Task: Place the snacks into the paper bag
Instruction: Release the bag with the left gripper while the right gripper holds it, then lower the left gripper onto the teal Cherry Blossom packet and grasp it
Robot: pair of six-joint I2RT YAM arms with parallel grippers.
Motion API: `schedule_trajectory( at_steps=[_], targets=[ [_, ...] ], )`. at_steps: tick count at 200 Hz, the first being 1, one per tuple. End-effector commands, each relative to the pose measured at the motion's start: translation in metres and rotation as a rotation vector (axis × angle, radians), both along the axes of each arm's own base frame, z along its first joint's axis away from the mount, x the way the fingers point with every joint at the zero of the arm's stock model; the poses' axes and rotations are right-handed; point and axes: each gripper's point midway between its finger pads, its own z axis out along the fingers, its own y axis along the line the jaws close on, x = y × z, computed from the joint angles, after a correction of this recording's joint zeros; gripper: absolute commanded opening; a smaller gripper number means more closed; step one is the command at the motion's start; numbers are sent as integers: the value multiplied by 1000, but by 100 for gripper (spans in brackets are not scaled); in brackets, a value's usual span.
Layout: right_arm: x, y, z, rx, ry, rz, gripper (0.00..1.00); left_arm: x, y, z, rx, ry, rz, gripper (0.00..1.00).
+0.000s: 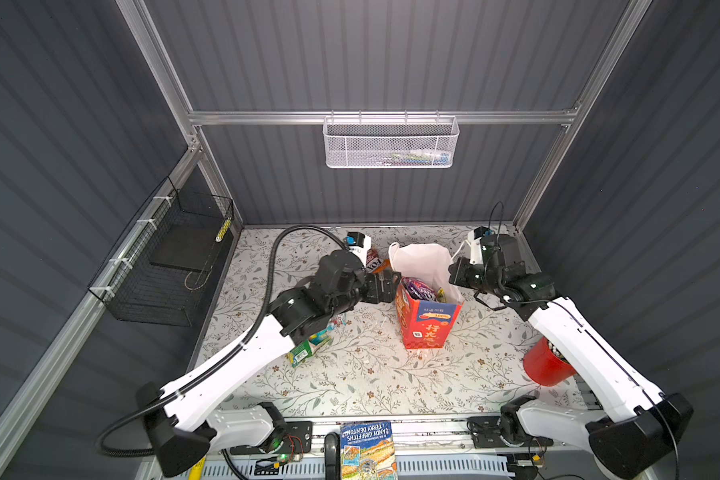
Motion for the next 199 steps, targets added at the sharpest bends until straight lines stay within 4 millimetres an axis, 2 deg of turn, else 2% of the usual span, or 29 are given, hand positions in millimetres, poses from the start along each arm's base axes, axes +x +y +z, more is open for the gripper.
schedule_trajectory(
  at_steps=[1,11,27,51,75,90,93,120,143,199],
  targets=[
    [5,1,17,38,-75,-12,0,-10,61,-16,131,-4,171,100],
    [3,-1,18,38,-84,-16,0,-17,83,-25,141,19,239,100],
    [0,0,19,50,-90,-6,0,-27,116,-52,151,79,360,100],
    [-2,3,14,54,-79,13,0,-39,137,-99,161,181,445,100],
    [-6,5,3,53,-57,33,0,-37,132,-133,124,292,420,100],
    [-7,7,-4,47,-46,49,0,-25,134,-154,72,393,414,100],
    [-11,6,5,59,-72,53,0,-23,134,-158,59,413,410,100],
    [-13,8,4,60,-77,67,0,0,136,-193,-34,539,389,100],
    [-11,7,0,50,-75,65,0,15,138,-221,-53,624,386,94],
    [-8,7,-6,38,-67,62,0,34,144,-247,-49,667,420,76]
  ],
)
